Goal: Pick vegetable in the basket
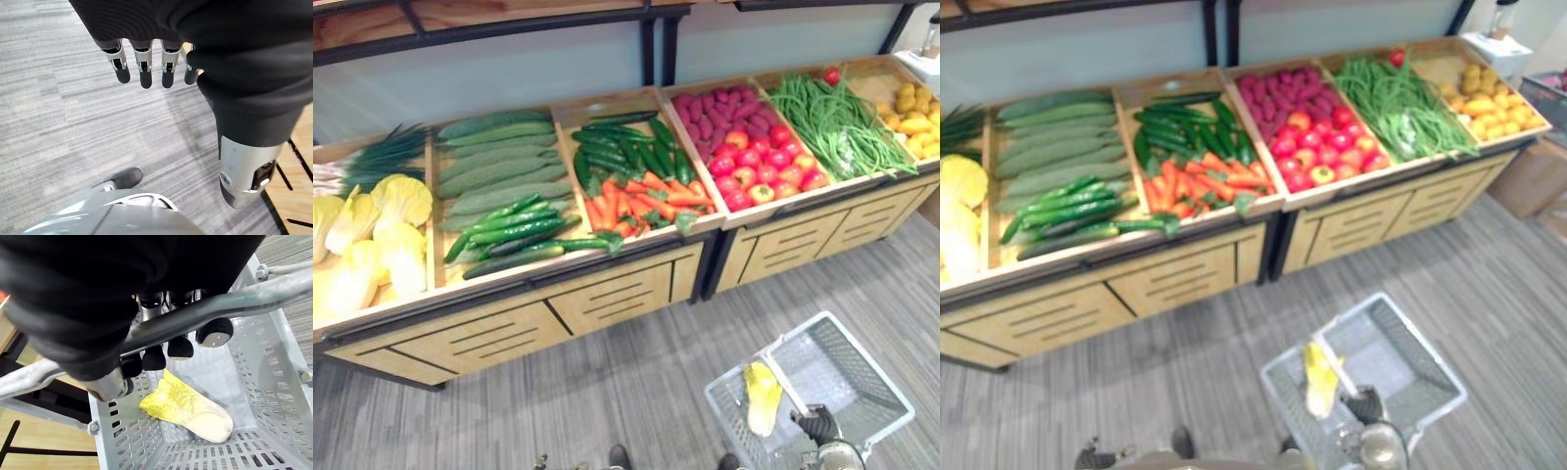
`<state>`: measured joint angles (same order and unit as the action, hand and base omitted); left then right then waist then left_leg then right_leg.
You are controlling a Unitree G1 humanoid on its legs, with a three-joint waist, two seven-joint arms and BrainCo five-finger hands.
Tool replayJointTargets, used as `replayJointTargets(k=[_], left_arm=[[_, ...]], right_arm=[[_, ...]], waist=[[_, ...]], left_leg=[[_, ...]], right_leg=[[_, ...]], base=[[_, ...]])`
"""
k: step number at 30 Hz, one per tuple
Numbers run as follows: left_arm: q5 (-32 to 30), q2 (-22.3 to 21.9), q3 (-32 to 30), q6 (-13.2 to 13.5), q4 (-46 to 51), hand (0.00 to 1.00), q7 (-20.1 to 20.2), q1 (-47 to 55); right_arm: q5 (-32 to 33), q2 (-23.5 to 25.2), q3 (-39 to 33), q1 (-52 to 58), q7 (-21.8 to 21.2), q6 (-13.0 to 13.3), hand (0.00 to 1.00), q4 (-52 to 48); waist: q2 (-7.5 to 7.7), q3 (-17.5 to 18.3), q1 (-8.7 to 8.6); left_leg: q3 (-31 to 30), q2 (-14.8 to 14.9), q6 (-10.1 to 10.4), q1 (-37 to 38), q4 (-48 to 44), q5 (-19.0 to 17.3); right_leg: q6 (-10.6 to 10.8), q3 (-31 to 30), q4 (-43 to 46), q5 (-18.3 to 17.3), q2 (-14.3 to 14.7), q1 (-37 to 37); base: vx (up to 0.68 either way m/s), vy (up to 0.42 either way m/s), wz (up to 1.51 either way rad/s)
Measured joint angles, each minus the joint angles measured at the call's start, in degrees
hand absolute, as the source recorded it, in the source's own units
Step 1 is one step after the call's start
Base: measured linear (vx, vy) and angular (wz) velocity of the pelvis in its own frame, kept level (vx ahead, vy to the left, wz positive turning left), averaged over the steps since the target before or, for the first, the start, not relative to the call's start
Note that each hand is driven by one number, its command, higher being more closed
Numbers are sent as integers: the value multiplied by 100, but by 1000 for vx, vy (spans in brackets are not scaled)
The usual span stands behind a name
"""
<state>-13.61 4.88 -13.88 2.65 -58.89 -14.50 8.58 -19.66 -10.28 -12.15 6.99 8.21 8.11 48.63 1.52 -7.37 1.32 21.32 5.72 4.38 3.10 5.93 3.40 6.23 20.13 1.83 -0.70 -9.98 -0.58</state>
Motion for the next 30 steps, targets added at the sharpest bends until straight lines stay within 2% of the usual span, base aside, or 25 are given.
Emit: replayJointTargets(k=[4,8,11,15,16,18,19,20,21,22,24,26,27,28,29,30], left_arm=[[212,-2,2,115,-6,0,109,-4],[221,-3,5,119,-6,0,122,-17],[221,6,8,118,-6,0,120,-21],[223,94,3,112,-1,0,107,-21],[224,155,-9,112,23,0,99,-20],[225,171,-83,104,25,0,86,39],[226,163,-171,97,24,0,76,50],[230,135,-201,95,26,0,67,54],[231,112,-206,95,30,0,64,61],[242,53,-207,96,55,0,62,69],[386,-73,-195,97,68,0,66,70],[407,-111,-165,98,72,0,66,70],[406,-111,-163,98,76,0,66,70],[403,-132,-139,99,76,0,64,78],[402,-153,-101,99,71,0,65,92],[400,-108,-95,98,82,0,63,44]], right_arm=[[181,-24,-140,22,14,-71,100,174],[211,-24,-251,134,23,-88,100,173],[211,-24,-263,126,41,-110,100,145],[213,-5,-257,165,59,-109,100,32],[214,6,-232,237,59,-109,100,-67],[206,-5,-190,277,57,-107,100,-157],[201,-5,-169,277,57,-108,100,-198],[204,-27,-147,265,66,-108,100,-289],[204,-49,-146,261,70,-108,100,-306],[203,-88,-146,248,79,-108,100,-312],[204,-175,-160,290,119,-113,100,-378],[204,-237,-267,301,134,-151,100,-387],[205,-246,-330,338,146,-163,100,-394],[207,-296,-332,393,176,-166,100,-423],[206,-343,-332,444,190,-167,100,-465],[206,-259,-313,449,241,-206,100,-463]], waist=[[-101,76,-124],[-114,84,-135],[-119,77,-129],[-111,52,-158],[-71,3,-177],[-101,-11,-140],[-89,-62,-85],[-82,-148,-84],[-84,-187,-84],[-14,-242,-76],[-106,-269,-63],[-175,-307,-63],[-184,-303,-50],[-289,-303,-24],[-393,-300,-6],[-303,-299,-2]], left_leg=[[-26,2,10,4,2,-16],[-179,11,34,11,1,-45],[-173,22,59,7,-1,-74],[-337,115,160,6,-104,-193],[-423,227,230,-122,-629,-446],[-464,433,251,-338,-1305,-703],[-525,552,228,-578,-1955,-766],[-724,603,176,-845,-2574,-714],[-833,614,195,-971,-2819,-665],[-959,608,186,-1158,-3122,-608],[-915,572,211,-1204,-2897,-668],[-820,450,188,-1303,-2490,-645],[-806,306,98,-1378,-2088,-462],[-826,227,109,-1387,-1686,-4],[-833,249,-69,-1379,-1554,59],[-803,117,-172,-1287,-1548,-43]], right_leg=[[-12,-59,0,-8,10,30],[-24,-113,15,-15,24,56],[-108,-178,165,-82,18,156],[-136,-194,685,-479,11,256],[-168,-200,867,-673,23,241],[-187,-263,955,-838,101,220],[-213,-355,972,-884,159,179],[-236,-395,947,-892,167,80],[-252,-414,927,-898,162,27],[-290,-439,901,-908,98,-20],[-311,-444,881,-935,15,-108],[-228,-441,919,-1011,-73,-179],[-129,-438,1031,-1113,-151,-183],[0,-444,1161,-1223,-129,-195],[85,-460,1227,-1269,-67,-206],[152,-539,1210,-1314,-185,-296]], base=[[20,-8,-8],[19,-17,-7],[2,-2,-7],[16,-44,14],[38,-126,24],[50,-128,0],[69,-192,-14],[82,-175,-13],[69,-128,-8],[69,-33,-7],[106,21,-4],[128,80,0],[203,171,-2],[209,193,-5],[188,163,8],[170,112,12]])
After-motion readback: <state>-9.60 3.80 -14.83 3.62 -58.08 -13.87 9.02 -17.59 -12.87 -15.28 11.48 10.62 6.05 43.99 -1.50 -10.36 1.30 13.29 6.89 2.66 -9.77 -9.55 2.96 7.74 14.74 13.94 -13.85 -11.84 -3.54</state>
